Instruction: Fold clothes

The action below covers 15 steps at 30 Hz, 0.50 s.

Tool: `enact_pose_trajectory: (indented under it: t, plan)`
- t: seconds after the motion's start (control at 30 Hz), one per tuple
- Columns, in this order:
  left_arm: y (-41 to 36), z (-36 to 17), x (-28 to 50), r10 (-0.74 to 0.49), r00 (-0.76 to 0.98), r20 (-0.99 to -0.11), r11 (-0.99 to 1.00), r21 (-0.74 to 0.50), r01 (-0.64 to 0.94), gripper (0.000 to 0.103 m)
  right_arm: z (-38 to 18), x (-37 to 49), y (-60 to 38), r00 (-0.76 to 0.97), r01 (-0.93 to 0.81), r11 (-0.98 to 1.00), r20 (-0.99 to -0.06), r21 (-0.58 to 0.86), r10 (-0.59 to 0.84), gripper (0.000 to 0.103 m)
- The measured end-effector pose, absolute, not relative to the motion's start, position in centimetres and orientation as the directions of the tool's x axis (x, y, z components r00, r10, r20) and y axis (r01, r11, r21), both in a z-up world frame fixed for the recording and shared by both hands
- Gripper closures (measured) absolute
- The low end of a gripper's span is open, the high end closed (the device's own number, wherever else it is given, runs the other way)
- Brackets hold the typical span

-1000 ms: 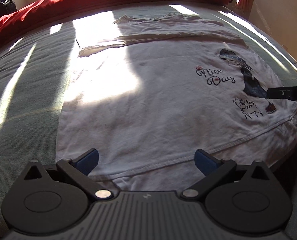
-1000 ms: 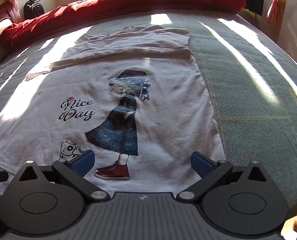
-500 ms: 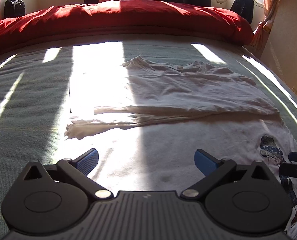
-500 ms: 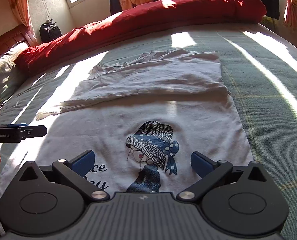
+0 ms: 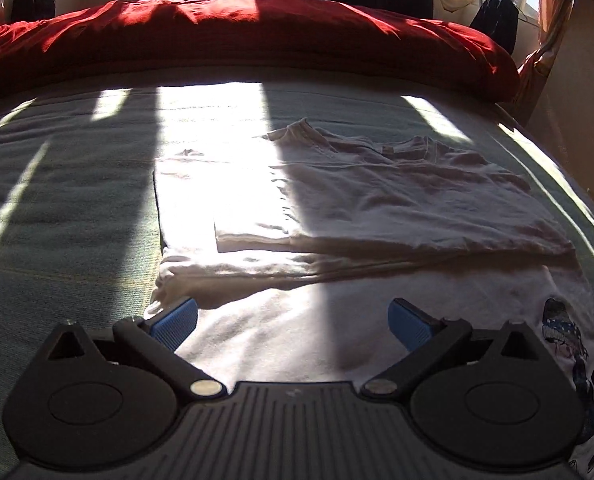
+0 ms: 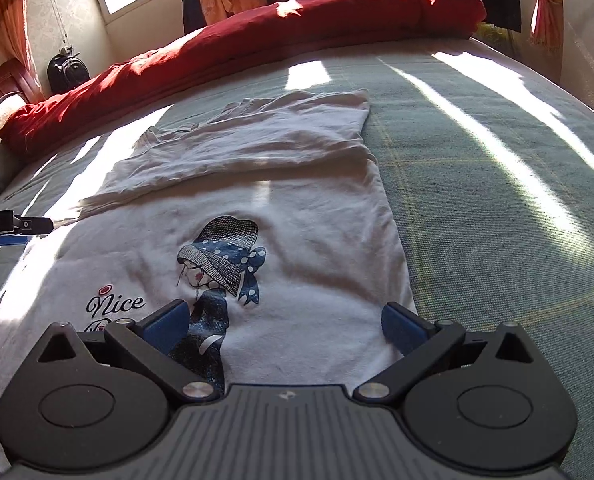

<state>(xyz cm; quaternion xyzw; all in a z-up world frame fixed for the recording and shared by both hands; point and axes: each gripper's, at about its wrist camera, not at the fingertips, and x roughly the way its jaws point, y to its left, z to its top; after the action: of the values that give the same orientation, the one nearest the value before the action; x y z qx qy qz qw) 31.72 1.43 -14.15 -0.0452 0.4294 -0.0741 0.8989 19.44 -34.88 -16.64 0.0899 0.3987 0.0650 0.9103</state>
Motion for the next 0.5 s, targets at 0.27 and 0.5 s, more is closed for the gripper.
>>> enact_pose_trajectory:
  t: [0.27,0.5]
  plan:
    - [1.5,-12.9,30.3,-0.087,0.589,-0.803,0.996,-0.056,0.071,0.003,-14.6,18.6,-35.9,0.648,-0.050,0.978,-0.739,0.201,0.185,0.000]
    - [-1.1,-8.8,22.8,-0.187,0.616,-0.766,0.969,-0.042,0.242,0.003,-12.1,17.3,-34.7,0.666,-0.141,0.965,-0.700,0.220,0.257,0.000]
